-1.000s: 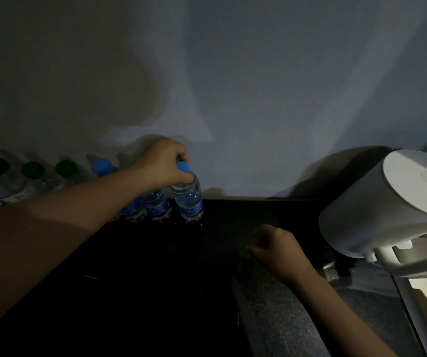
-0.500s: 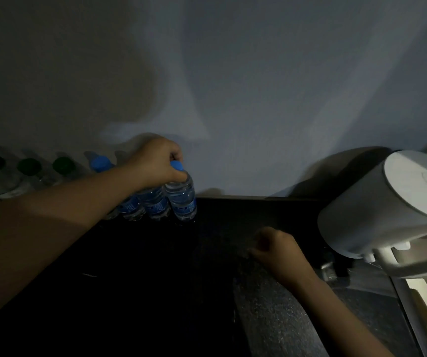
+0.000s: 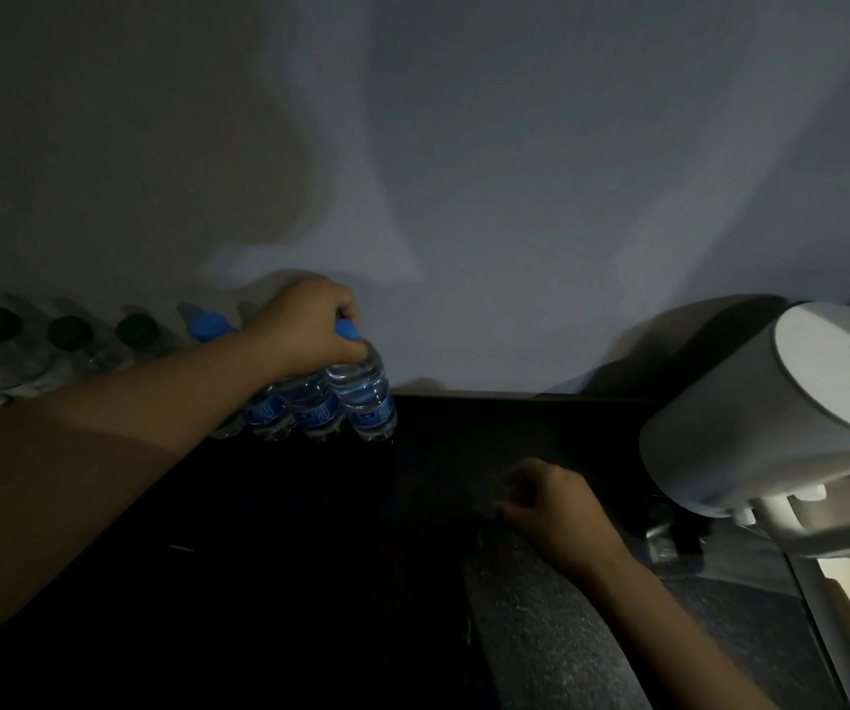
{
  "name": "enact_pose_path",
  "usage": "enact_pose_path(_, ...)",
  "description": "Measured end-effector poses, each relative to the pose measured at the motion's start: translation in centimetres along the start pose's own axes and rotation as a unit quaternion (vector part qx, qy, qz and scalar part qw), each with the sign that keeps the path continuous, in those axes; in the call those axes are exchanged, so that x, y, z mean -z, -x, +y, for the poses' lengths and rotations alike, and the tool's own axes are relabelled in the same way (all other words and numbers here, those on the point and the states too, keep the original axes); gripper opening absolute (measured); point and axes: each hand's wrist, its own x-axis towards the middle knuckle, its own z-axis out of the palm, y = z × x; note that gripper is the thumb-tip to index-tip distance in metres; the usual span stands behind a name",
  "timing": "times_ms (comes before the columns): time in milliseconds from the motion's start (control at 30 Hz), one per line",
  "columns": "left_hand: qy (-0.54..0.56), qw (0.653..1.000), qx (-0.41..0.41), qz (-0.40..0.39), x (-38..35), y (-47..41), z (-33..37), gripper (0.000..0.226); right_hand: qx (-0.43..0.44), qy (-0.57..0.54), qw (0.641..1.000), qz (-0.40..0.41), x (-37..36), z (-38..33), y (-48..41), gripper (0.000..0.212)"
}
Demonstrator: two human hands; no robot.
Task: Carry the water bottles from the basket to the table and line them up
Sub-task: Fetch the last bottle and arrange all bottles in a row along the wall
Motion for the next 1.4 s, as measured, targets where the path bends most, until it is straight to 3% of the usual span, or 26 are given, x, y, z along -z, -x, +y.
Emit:
enact_pose_path(333,-0.032,0.999,-0.005,-0.002,0.0,0.5,0.5,0.015,0.012,0.066,0.998,-0.006,0.2,-1.1,0.6,0.029)
enact_pose_path(500,-0.056,0.998,-0.012,0.031,1.1,1.9,0.9,0.036,0.027,0.115,0.993,-0.025,0.9,-2.1,1.5,0.027)
enact_pose_path(600,-0.052,0.997,-0.038,0.052,2.1,3.8,1.7,0.037,0.035,0.138,0.989,-0.035,1.4,-3.0,2.5,0.029)
enact_pose_path(800,0.008,0.996,-0.070,0.055,2.7,11.0,3.8,0.027,0.050,0.152,0.986,-0.037,2.3,-5.5,6.4,0.034)
enact_pose_path(933,0.004,0.996,-0.079,0.045,2.7,16.6,3.8,0.009,0.059,0.152,0.986,-0.036,2.3,-7.3,9.9,0.035)
enact_pose_path(1100,0.021,0.997,-0.066,0.030,1.8,23.1,3.1,0.028,0.085,0.145,0.986,-0.013,1.6,-8.4,15.2,0.037)
enact_pose_path(1400,0.092,0.994,-0.054,-0.025,-2.1,33.0,2.9,0.029,0.103,0.121,0.987,0.019,-0.1,-8.5,22.9,0.041)
